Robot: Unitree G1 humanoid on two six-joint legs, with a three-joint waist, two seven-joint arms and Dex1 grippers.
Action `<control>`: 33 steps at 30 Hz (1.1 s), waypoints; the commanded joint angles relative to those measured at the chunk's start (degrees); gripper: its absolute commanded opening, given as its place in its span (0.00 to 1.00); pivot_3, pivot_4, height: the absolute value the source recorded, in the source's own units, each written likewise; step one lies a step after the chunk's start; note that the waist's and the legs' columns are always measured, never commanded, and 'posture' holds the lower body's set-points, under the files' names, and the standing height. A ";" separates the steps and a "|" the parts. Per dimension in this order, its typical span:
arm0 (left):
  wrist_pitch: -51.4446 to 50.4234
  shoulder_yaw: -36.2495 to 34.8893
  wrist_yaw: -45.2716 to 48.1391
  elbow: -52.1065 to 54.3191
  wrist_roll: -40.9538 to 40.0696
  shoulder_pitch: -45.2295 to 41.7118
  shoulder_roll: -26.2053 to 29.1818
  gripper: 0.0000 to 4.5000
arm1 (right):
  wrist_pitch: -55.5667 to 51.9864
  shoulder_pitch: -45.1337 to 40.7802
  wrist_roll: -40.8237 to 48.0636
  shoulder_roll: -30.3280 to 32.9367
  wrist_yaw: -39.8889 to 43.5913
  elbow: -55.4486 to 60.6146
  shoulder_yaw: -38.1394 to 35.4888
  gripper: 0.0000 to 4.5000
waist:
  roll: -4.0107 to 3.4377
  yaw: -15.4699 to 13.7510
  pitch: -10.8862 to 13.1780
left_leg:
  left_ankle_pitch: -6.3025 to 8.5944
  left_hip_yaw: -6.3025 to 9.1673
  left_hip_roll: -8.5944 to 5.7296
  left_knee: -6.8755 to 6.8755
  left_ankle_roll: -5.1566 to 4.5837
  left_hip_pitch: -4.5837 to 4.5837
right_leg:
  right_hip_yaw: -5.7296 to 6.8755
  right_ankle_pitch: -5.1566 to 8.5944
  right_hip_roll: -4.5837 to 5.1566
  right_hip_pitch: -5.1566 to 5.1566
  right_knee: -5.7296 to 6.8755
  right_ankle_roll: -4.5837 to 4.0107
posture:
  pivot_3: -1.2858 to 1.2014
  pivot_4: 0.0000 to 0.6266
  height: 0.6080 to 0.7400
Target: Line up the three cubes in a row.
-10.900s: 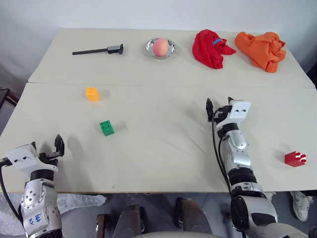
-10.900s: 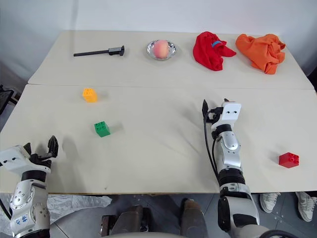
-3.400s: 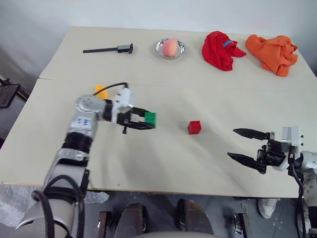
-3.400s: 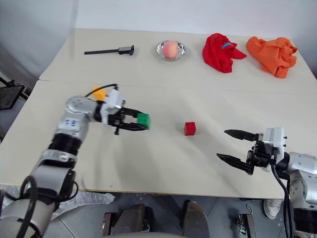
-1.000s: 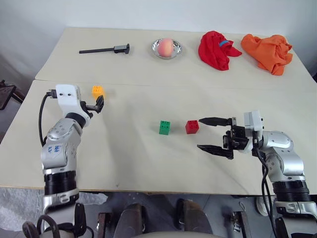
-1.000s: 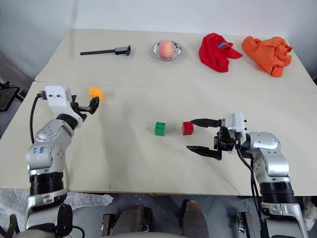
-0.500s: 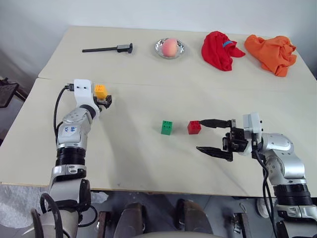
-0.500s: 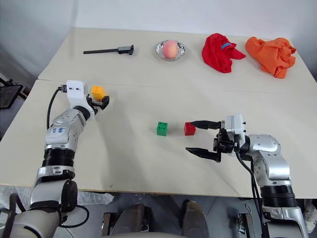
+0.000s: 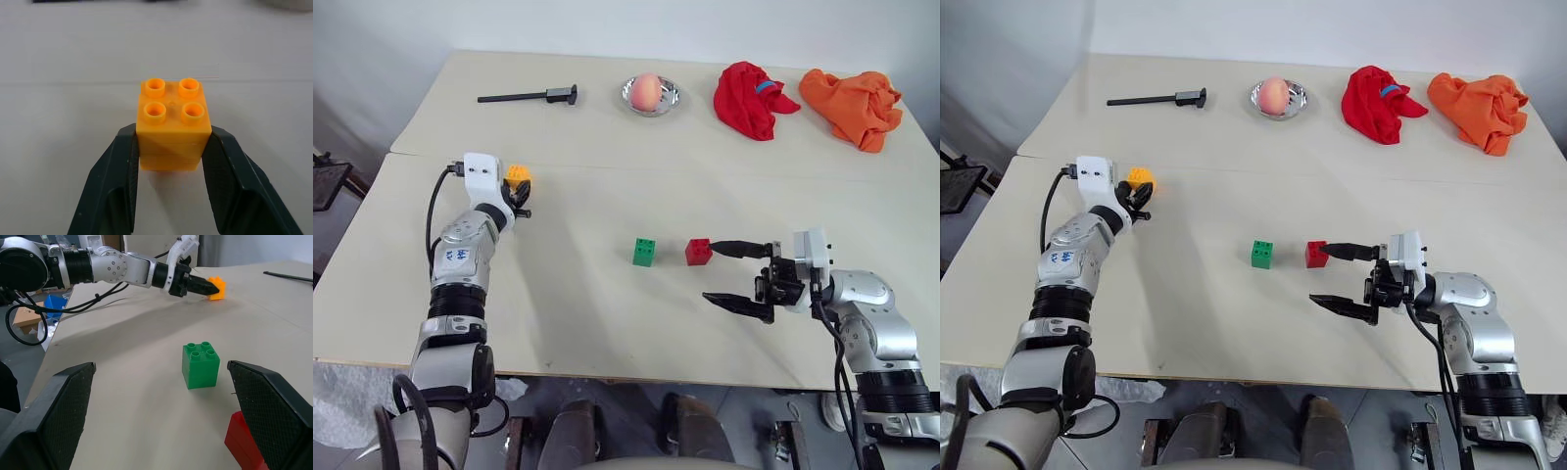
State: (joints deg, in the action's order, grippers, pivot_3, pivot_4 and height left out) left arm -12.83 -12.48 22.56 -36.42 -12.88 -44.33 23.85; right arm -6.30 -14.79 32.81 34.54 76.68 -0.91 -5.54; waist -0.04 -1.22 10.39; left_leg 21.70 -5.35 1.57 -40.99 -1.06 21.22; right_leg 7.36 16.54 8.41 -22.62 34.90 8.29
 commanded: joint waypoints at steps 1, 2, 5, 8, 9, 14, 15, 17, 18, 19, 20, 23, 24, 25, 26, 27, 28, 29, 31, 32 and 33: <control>3.29 0.45 17.38 4.80 -4.57 -0.20 5.10 0.33 | 0.43 1.36 1.11 1.67 -0.34 2.78 -2.76 1.00 | 0.00 0.09 0.00 | 0.00 -0.01 0.00 0.00 0.00 0.00 | 0.00 0.00 0.00 -0.01 -0.01 0.00 | 0.52 0.24 1.00; 4.15 1.37 24.08 6.00 -5.71 -0.33 6.91 0.33 | 0.29 1.82 1.27 2.14 -0.22 2.97 -3.15 1.00 | 0.00 0.12 0.00 | 0.00 0.00 0.00 0.00 0.00 0.00 | 0.00 0.00 -0.01 -0.01 0.00 0.00 | 0.52 0.24 1.00; 2.11 6.60 47.23 10.24 -9.39 0.37 13.06 0.33 | -0.12 3.10 1.45 4.15 0.89 2.97 -4.28 1.00 | 0.00 0.32 0.00 | 0.00 -0.08 0.01 0.02 0.00 0.02 | -0.02 0.00 -0.02 -0.06 0.00 0.00 | 0.52 0.24 1.00; 6.78 10.72 60.37 7.21 -8.44 -3.15 14.81 0.33 | -0.38 3.29 1.75 5.80 1.82 2.57 -4.80 1.00 | -0.03 0.11 -0.01 | 0.00 -0.12 0.00 0.01 0.00 -0.03 | -0.05 0.00 -0.02 -0.04 0.01 0.00 | 0.52 0.24 1.00; 8.95 10.95 62.33 5.78 -8.30 -4.25 14.38 0.33 | -0.47 3.29 1.88 6.05 1.94 2.58 -4.91 1.00 | -0.02 -0.12 -0.01 | 0.00 -0.12 0.00 0.01 0.00 -0.03 | -0.04 0.00 -0.02 -0.03 0.01 0.00 | 0.52 0.24 1.00; 22.91 19.90 69.94 -2.41 -7.19 -4.68 14.45 0.33 | -0.98 4.97 2.15 8.08 2.67 3.50 -6.42 1.00 | -0.02 -0.01 -0.01 | 0.00 -0.12 0.01 -0.02 0.00 -0.02 | -0.07 0.00 -0.02 -0.04 0.03 0.00 | 0.52 0.24 1.00; 25.13 21.60 69.94 -4.37 -7.24 -4.52 14.34 0.33 | -1.05 5.45 2.25 8.47 2.63 3.75 -6.83 1.00 | -0.02 -0.02 -0.01 | 0.00 -0.11 0.01 0.01 0.00 -0.02 | -0.07 0.00 -0.02 -0.05 0.02 0.00 | 0.52 0.24 1.00; 30.81 23.66 69.94 -9.20 -7.82 -4.74 13.48 0.33 | -1.30 6.51 2.58 8.95 2.09 4.58 -7.67 1.00 | -0.01 0.05 0.00 | 0.00 -0.12 0.01 0.02 0.00 0.00 | -0.05 0.00 -0.02 -0.06 -0.01 0.00 | 0.52 0.24 1.00; 32.52 23.08 69.94 -12.36 -7.21 -5.67 12.32 0.33 | -1.47 6.97 2.71 9.03 1.81 5.06 -8.00 1.00 | 0.00 0.01 0.00 | 0.00 -0.12 0.01 0.02 0.00 0.02 | -0.05 0.00 -0.02 -0.08 0.00 0.00 | 0.52 0.24 1.00; 33.61 22.72 69.94 -15.03 -7.15 -6.47 11.13 0.33 | -1.68 7.46 2.82 9.04 1.51 5.57 -8.32 1.00 | 0.03 0.05 0.02 | 0.00 -0.12 0.01 0.01 -0.01 0.02 | -0.05 0.00 -0.02 -0.08 0.00 0.00 | 0.52 0.24 1.00; 34.72 22.53 69.94 -17.26 -6.64 -7.26 10.20 0.33 | -1.85 7.81 2.90 9.04 1.30 5.94 -8.53 1.00 | 0.04 0.01 0.03 | 0.00 -0.12 0.01 0.00 -0.01 0.03 | -0.04 0.00 -0.02 -0.08 0.01 0.00 | 0.52 0.24 1.00; 37.65 21.71 69.92 -22.40 -5.21 -9.14 7.54 0.33 | -2.22 8.84 3.21 9.10 0.88 7.08 -9.01 1.00 | 0.07 -0.14 0.04 | 0.00 -0.11 0.01 -0.05 -0.01 0.05 | -0.04 0.00 -0.02 -0.08 0.04 0.01 | 0.52 0.24 1.00; 38.08 21.71 69.93 -23.82 -4.88 -9.67 6.65 0.33 | -2.43 9.22 3.39 9.14 0.67 7.51 -9.25 1.00 | 0.07 -0.20 0.04 | 0.01 -0.11 0.00 -0.05 -0.02 0.06 | -0.04 0.00 -0.01 -0.08 0.03 0.01 | 0.52 0.24 1.00; 38.65 21.61 69.90 -25.24 -4.15 -10.21 5.93 0.33 | -2.62 9.55 3.53 9.19 0.55 7.88 -9.50 1.00 | 0.07 -0.26 0.04 | 0.01 -0.11 0.00 -0.05 -0.02 0.06 | -0.04 0.00 -0.01 -0.08 0.03 0.01 | 0.52 0.24 1.00; 39.33 21.58 69.91 -26.52 -3.43 -10.71 5.38 0.33 | -2.79 9.84 3.61 9.24 0.47 8.19 -9.71 1.00 | 0.07 -0.30 0.04 | 0.01 -0.10 0.00 -0.05 -0.03 0.06 | -0.03 0.00 -0.01 -0.07 0.02 0.01 | 0.52 0.24 1.00; 39.90 21.51 69.92 -27.43 -2.91 -11.07 5.10 0.33 | -2.90 10.00 3.65 9.27 0.42 8.37 -9.82 1.00 | 0.07 -0.21 0.04 | 0.02 -0.10 -0.01 -0.05 -0.04 0.08 | -0.02 0.00 -0.01 -0.07 0.00 0.01 | 0.52 0.24 1.00; 40.30 21.32 69.67 -28.63 -2.05 -11.72 4.72 0.33 | -3.05 10.12 3.75 9.37 0.40 8.45 -9.99 1.00 | 0.07 -0.14 0.04 | 0.02 -0.11 -0.01 -0.04 -0.04 0.07 | -0.03 0.00 -0.01 -0.07 0.00 0.01 | 0.52 0.24 1.00; 40.75 21.26 69.32 -29.75 -1.18 -12.39 4.40 0.33 | -3.17 10.29 3.81 9.47 0.42 8.54 -10.12 1.00 | 0.08 -0.13 0.05 | 0.02 -0.11 -0.01 -0.04 -0.04 0.07 | -0.02 0.00 -0.01 -0.07 0.00 0.01 | 0.52 0.24 1.00; 41.32 21.07 69.02 -31.59 0.32 -13.50 3.93 0.33 | -3.29 10.49 3.80 9.54 0.44 8.58 -10.34 1.00 | 0.08 -0.09 0.05 | 0.02 -0.10 0.00 -0.04 -0.04 0.07 | -0.01 0.00 -0.01 -0.08 0.01 0.01 | 0.52 0.24 1.00; 41.74 21.25 69.18 -32.30 1.26 -13.88 3.90 0.33 | -3.28 10.58 3.76 9.56 0.39 8.59 -10.39 1.00 | 0.08 -0.06 0.05 | 0.02 -0.11 0.00 -0.03 -0.04 0.07 | -0.02 0.00 -0.01 -0.08 0.01 0.01 | 0.52 0.24 1.00; 42.06 21.36 69.42 -32.86 2.07 -14.18 3.90 0.33 | -3.31 10.67 3.75 9.57 0.27 8.65 -10.43 1.00 | 0.08 -0.01 0.05 | 0.02 -0.11 0.00 -0.03 -0.04 0.07 | -0.02 0.00 -0.01 -0.08 0.02 0.01 | 0.52 0.24 1.00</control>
State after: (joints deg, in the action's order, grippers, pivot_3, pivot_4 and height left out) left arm 27.96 9.67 86.08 -68.62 -12.22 -57.28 27.49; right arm -9.69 -4.27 35.36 43.43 77.17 6.12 -14.18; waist 0.04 -1.23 10.44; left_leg 21.72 -5.45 1.57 -41.02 -1.10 21.28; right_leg 7.34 16.53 8.40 -22.70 34.91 8.30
